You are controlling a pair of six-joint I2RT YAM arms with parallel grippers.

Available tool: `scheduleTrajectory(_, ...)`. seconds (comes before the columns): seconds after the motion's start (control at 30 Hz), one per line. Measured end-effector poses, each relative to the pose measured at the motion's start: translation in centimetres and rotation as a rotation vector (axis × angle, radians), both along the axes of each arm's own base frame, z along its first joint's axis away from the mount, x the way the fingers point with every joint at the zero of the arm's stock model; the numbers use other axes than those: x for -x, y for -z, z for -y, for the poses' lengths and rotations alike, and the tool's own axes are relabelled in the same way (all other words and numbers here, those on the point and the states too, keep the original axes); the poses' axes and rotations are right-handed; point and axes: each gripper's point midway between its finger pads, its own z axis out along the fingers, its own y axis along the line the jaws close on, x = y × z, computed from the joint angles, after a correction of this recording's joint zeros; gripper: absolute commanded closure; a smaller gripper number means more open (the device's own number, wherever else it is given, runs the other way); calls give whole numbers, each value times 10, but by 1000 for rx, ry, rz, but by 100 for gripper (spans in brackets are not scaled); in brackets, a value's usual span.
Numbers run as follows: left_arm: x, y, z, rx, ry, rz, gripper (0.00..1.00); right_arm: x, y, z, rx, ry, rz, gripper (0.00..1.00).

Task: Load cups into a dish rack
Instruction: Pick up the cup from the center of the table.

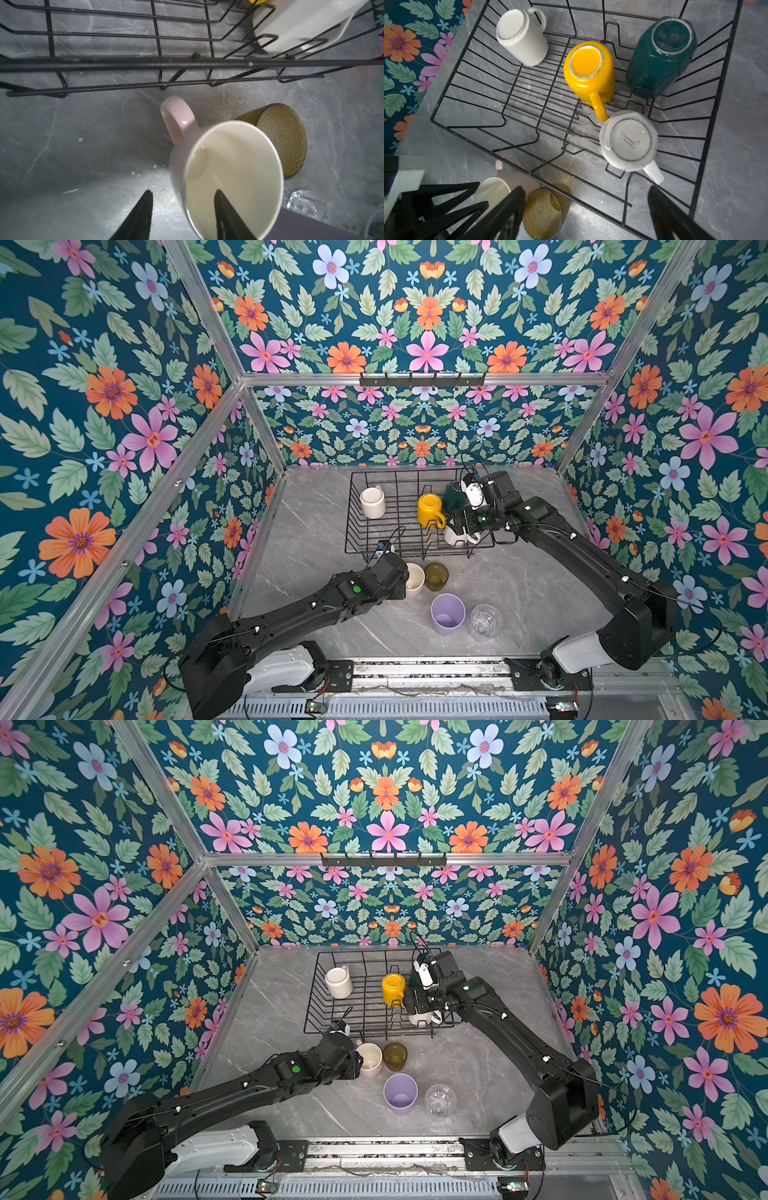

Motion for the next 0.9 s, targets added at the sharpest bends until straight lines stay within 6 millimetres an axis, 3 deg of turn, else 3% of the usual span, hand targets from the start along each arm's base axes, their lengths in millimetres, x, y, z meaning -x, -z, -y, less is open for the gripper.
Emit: scheduleTrajectory(0.9,-9,22,-9,-159,-29,-22,59,-3,4,2,0,5,4,8)
